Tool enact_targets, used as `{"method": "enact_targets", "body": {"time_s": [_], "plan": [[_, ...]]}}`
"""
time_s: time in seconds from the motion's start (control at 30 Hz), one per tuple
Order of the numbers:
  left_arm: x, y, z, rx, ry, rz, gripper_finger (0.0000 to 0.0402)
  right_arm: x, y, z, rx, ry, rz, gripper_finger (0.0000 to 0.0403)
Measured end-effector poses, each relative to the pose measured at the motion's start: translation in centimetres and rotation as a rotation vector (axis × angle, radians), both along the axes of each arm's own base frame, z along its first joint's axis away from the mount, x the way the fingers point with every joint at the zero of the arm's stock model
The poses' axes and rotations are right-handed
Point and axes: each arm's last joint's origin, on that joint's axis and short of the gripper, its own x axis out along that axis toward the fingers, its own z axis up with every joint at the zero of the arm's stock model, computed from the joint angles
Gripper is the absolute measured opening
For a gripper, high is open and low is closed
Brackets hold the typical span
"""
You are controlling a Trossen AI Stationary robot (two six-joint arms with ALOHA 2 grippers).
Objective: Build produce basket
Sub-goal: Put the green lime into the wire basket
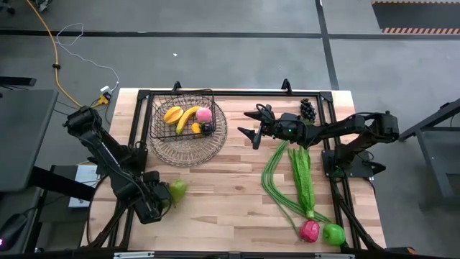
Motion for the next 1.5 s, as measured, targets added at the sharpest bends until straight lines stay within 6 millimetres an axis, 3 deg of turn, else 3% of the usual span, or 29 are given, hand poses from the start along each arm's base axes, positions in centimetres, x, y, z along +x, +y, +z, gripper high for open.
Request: {"method": "enact_targets", "body": {"time_s": [0.67,0.87,1.3,1.5], "plan": [[0.1,0.0,1.4,0.073,0.045,-0.086,0.0208,0.0,0.0,0.0,0.001,0.0,-0.015,0.0332],[-0.2,0.4,2.0,0.081,0.034,-0.09,0.0181,0.0,0.0,-0.1,0.002,0.007,-0.015,0.0332],[-0.8,2.8,5.4,0.037,-0.131,-0.105,0.01,0.0,0.0,-0.1,0.001,0.007,-0.014,0.0332],[-1.1,3.6,6.3,-0.018,-0.172,-0.026,0.0072,0.0,0.0,-0.1,0.007,0.006,-0.014,0.0332]]}}
